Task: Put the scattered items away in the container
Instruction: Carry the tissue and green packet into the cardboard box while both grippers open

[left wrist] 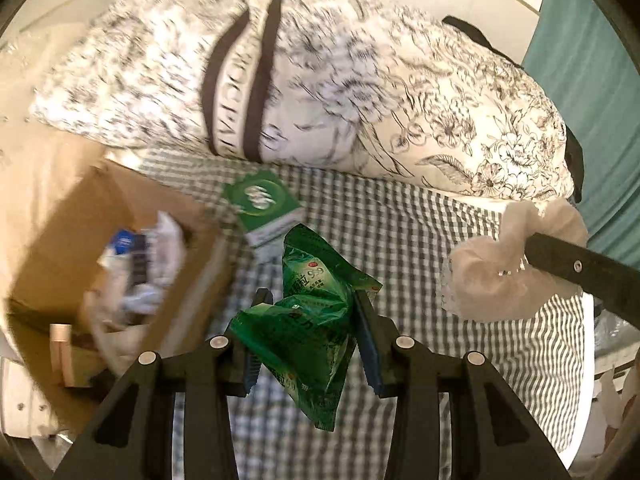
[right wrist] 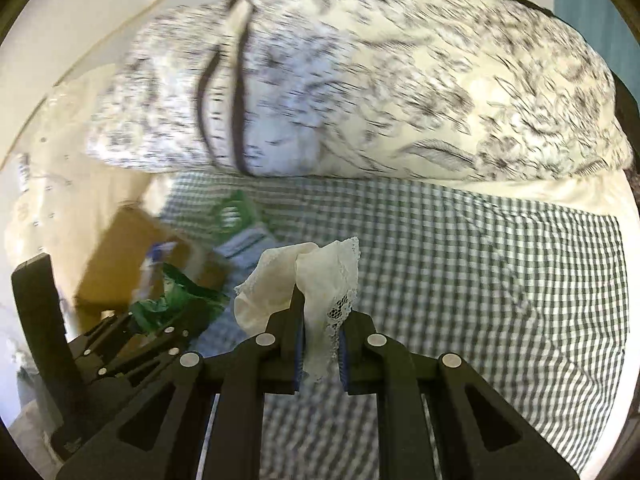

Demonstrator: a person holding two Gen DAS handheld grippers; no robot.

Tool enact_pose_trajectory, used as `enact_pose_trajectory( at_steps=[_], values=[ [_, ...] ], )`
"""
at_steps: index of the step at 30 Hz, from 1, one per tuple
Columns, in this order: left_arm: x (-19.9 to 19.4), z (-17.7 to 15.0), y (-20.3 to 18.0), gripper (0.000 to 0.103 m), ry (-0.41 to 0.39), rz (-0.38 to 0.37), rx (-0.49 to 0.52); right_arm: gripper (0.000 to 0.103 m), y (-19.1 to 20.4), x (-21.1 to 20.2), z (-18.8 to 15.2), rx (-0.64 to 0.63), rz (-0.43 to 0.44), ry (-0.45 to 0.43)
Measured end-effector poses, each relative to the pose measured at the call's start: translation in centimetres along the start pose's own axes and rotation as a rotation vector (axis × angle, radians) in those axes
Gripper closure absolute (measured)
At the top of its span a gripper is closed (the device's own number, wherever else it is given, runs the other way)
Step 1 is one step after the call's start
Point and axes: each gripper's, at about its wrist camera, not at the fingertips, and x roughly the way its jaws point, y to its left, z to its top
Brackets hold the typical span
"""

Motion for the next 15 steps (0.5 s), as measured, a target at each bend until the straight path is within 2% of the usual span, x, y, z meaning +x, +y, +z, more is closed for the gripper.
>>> enact_pose_trajectory(
  at_steps=[7,12,15],
  values=[
    [-4.5,-0.5,7.6,0.062,-0.043,0.036,-0.076,0.090,8.3,-3.1,-0.7,-0.076,0.089,-0.061],
    [-5.1,-0.7,14.1,0.062,-0.042,0.067,-0.081,0.090,14.9,-2.5,-1.0,-0.107,0.109,-0.072],
    [-4.5,-0.9,17.6,0.062,-0.030,0.079,-0.073,0.090,18.8,-0.7,-1.4,-0.112,0.129,-0.055]
  ],
)
